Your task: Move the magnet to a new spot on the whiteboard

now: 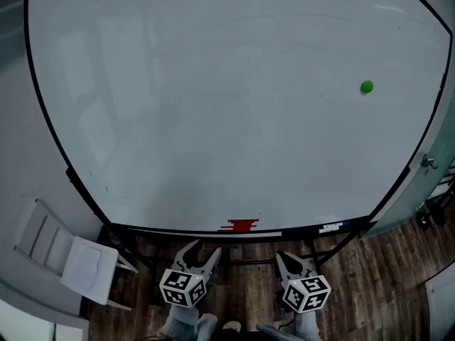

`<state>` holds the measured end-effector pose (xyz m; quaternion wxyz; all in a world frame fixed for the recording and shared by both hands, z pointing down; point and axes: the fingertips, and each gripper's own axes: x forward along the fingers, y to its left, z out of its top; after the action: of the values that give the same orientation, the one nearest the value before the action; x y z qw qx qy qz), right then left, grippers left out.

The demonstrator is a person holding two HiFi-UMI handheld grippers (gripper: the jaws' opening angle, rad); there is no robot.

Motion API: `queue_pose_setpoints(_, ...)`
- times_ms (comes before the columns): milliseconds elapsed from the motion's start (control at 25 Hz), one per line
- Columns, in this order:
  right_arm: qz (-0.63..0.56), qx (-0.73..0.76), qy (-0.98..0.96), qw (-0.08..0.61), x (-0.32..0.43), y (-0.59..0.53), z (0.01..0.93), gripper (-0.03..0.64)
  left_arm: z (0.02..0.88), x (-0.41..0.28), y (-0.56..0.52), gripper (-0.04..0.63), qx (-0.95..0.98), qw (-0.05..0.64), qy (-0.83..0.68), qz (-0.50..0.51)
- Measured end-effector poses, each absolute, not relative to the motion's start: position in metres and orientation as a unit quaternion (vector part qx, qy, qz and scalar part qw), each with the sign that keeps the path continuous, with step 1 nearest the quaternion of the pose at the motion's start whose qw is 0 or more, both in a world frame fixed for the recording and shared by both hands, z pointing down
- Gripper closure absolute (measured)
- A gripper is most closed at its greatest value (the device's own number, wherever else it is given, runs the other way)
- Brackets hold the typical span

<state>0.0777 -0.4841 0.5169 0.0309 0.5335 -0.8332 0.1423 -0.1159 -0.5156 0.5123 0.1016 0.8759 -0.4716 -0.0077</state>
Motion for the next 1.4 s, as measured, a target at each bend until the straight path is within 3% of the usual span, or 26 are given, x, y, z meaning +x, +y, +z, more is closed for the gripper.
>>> queue_pose_setpoints(600, 0.102, 0.555, -0.825, 0.035, 0.123, -0.502, 0.491, 0.588, 0.481, -0.072, -0.538, 0.374, 0.898, 0.056, -0.436, -0.008)
queue_pose_setpoints(1400, -0.004, 0.549, -0.836, -0.010, 0.219, -0.517, 0.347, 0.588, 0.356, 0.057, -0.553, 0.374, 0.932, -0.060, -0.359, -0.008)
